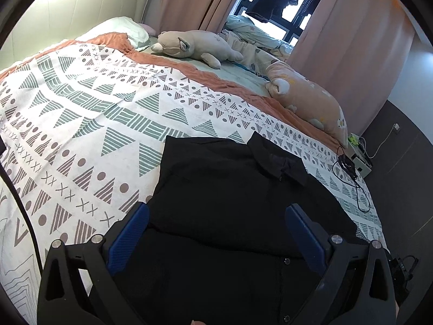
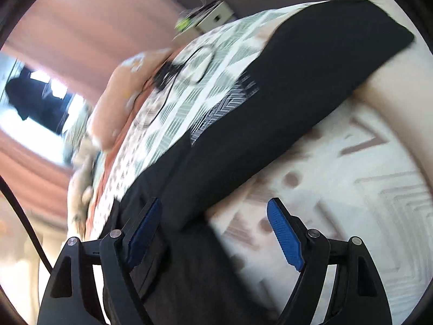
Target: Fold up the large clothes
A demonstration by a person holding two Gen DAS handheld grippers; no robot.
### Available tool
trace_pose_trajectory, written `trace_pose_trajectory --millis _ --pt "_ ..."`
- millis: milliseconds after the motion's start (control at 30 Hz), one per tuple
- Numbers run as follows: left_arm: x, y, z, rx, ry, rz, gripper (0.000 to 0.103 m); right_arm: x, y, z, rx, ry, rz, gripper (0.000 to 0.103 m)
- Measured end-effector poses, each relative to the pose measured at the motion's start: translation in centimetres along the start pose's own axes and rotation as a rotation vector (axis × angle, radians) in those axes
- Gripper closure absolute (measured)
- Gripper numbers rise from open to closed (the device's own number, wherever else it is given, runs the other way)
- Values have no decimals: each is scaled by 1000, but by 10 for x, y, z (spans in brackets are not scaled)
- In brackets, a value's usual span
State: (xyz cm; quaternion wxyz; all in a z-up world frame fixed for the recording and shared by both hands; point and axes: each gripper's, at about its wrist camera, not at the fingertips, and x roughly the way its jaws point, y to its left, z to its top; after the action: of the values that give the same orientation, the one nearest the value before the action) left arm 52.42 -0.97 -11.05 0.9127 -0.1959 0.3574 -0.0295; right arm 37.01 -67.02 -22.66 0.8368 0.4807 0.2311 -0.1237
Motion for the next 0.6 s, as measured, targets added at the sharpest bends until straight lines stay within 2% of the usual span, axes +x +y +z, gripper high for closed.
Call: trace_pose_trajectory --millis 67,167,233,300,367,400,433,500,600 --pt "0 -1 -1 0 -1 -1 0 -1 -8 2 28 -37 -3 25" --pt "-3 -1 -2 -9 -16 14 0 1 -19 6 67 -82 -10 36" --pt "-4 1 -2 -22 -21 8 0 4 -26 2 83 -87 -16 46" --pt "-5 1 -2 -23 -25 11 0 5 -35 8 101 -90 -28 51" --pt "-6 2 -1 -22 -29 19 0 9 -47 12 132 -117 -31 61" --pt "-6 2 -1 -25 -31 21 0 6 -50 11 137 -130 -36 70" --pt "-6 3 -1 -30 -32 21 0 9 -53 12 138 -149 -46 83" --pt "-6 5 -1 -41 -33 24 0 8 -58 9 168 -151 11 99" --pt "-7 5 -1 -41 -32 33 0 3 -47 3 138 -181 43 102"
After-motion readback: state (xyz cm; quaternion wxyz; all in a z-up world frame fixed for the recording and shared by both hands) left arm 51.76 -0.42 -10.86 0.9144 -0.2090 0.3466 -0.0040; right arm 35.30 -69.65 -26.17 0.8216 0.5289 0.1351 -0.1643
